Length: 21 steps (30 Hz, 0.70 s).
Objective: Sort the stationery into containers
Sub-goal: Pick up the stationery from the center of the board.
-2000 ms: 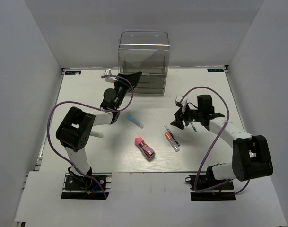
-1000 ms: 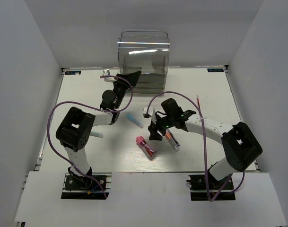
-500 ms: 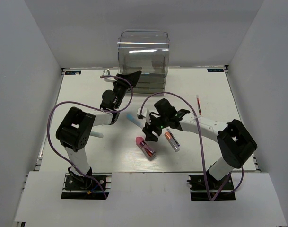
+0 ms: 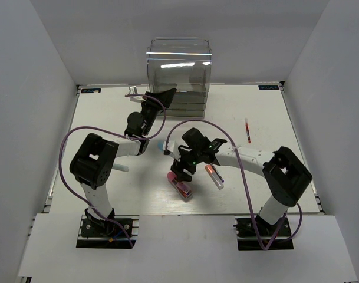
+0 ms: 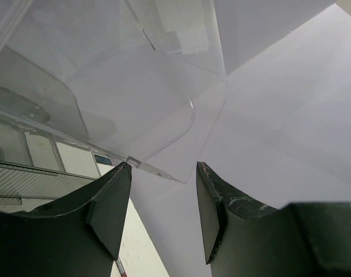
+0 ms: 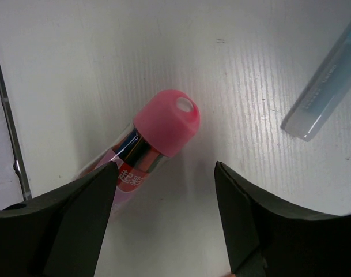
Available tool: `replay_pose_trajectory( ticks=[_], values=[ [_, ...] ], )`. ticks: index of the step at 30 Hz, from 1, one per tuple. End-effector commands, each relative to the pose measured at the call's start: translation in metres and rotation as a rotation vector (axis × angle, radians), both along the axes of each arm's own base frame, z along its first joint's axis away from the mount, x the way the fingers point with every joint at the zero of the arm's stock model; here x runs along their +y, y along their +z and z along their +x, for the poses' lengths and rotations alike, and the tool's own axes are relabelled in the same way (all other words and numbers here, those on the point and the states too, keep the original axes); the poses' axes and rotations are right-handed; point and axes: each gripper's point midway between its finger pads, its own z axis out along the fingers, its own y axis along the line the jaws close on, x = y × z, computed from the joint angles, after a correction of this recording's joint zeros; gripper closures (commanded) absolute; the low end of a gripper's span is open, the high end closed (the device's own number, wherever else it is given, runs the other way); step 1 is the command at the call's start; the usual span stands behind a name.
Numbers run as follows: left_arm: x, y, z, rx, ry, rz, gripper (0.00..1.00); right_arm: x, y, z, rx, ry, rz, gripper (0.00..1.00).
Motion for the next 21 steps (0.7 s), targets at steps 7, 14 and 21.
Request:
replay_pose_trajectory(
  ticks=[7,14,21],
  values=[
    [0.006,0.053,-0.005,-0.138,0.009,-0.056,0.41,0.018,-0.005,-0.006,-0.005,-0.013,-0.003,0.25],
    [0.006,0.048,-0.004,-0.130,0.009,-0.052,0.40,0.024,-0.029,-0.008,0.035,-0.057,-0.077,0.24],
    [0.008,0.044,0.000,-0.124,0.010,-0.044,0.40,0.019,-0.048,-0.005,0.036,-0.093,-0.141,0.30]
  ],
)
